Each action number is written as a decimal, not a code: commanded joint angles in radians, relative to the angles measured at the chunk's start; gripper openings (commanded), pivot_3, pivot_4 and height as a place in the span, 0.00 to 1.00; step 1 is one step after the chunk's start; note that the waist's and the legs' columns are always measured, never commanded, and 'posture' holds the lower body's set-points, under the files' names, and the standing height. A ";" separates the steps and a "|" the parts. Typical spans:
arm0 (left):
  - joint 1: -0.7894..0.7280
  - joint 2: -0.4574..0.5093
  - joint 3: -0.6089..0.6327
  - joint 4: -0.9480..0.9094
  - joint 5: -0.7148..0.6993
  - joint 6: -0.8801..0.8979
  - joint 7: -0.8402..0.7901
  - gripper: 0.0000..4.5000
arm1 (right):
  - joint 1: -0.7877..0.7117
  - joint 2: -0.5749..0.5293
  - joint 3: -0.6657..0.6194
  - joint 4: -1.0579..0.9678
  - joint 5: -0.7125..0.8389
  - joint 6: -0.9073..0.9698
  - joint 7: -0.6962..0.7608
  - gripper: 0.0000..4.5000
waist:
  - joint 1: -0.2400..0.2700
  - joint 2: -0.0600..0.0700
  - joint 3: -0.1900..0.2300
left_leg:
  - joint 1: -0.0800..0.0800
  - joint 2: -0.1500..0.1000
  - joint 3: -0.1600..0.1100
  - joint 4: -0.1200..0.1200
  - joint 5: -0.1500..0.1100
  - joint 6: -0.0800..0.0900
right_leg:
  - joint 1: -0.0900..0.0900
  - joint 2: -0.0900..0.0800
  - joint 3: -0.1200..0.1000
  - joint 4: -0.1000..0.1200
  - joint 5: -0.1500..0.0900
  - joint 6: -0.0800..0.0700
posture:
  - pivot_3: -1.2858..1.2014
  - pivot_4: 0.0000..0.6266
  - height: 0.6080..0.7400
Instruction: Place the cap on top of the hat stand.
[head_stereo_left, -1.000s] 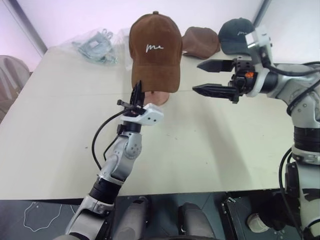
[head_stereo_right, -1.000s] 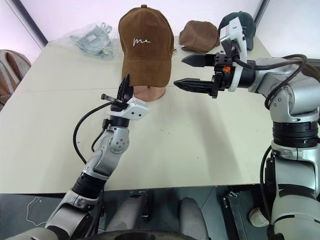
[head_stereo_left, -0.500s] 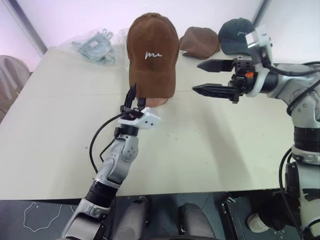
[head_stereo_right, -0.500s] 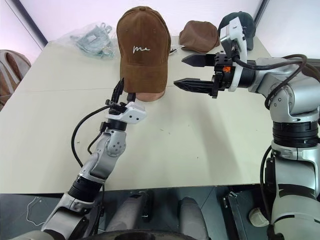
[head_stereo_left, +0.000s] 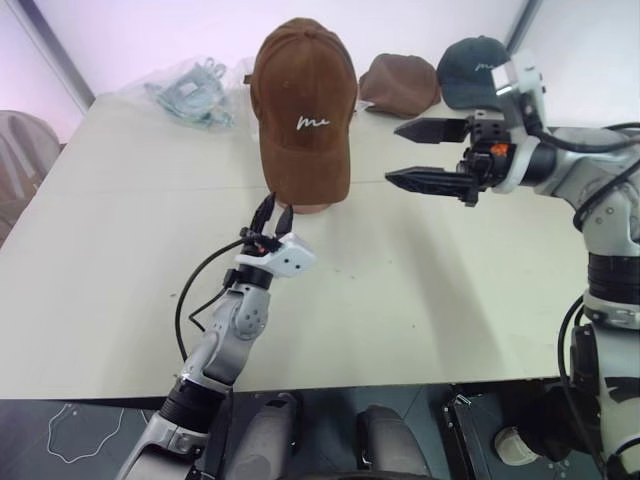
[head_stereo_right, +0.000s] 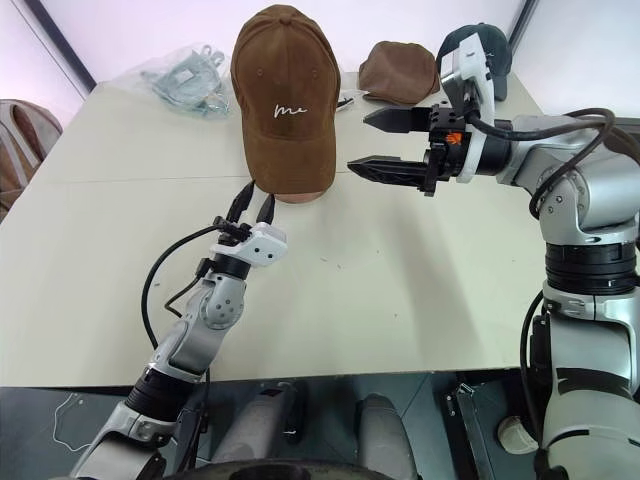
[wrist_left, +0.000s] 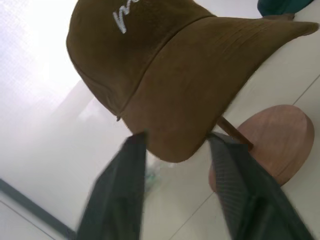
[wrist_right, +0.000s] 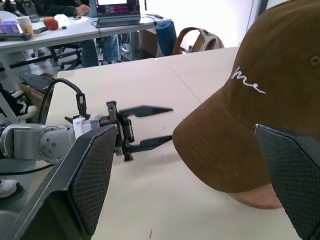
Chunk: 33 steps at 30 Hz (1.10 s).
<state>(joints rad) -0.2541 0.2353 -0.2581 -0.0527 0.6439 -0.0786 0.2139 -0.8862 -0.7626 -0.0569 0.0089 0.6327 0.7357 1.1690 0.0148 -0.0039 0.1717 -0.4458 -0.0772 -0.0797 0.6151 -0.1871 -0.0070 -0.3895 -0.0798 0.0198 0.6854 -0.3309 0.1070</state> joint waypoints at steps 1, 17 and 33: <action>0.023 0.011 0.013 -0.051 -0.010 -0.023 -0.016 0.87 | -0.022 -0.007 -0.025 -0.005 0.007 -0.016 0.005 1.00 | -0.001 0.000 0.000 | 0.000 0.000 0.000 0.000 0.000 0.000 | 0.000 0.000 0.000 0.000 0.000 0.000 | 0.52 0.24 1.00; 0.126 0.166 0.287 -0.344 -0.540 0.096 -0.444 0.99 | -0.034 -0.014 -0.020 0.011 -0.002 -0.025 0.015 1.00 | -0.002 0.000 0.000 | 0.000 0.000 0.000 -0.001 0.000 0.000 | 0.000 0.000 0.000 0.000 0.000 0.000 | 0.52 0.24 1.00; -0.048 0.509 0.608 -0.419 -1.176 0.626 -0.851 0.99 | -0.006 -0.011 0.019 0.014 -0.092 -0.095 0.011 1.00 | -0.008 0.000 0.000 | 0.001 0.001 -0.001 -0.001 0.000 0.000 | 0.000 0.000 0.000 -0.001 0.000 0.000 | 0.52 0.24 1.00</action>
<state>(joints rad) -0.2891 0.7188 0.3069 -0.4419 -0.4767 0.5114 -0.6107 -0.8828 -0.7659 -0.0168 0.0354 0.5405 0.6596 1.1821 0.0070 -0.0039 0.1718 -0.4452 -0.0767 -0.0804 0.6144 -0.1871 -0.0069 -0.3892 -0.0794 0.0198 0.6845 -0.3311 0.1066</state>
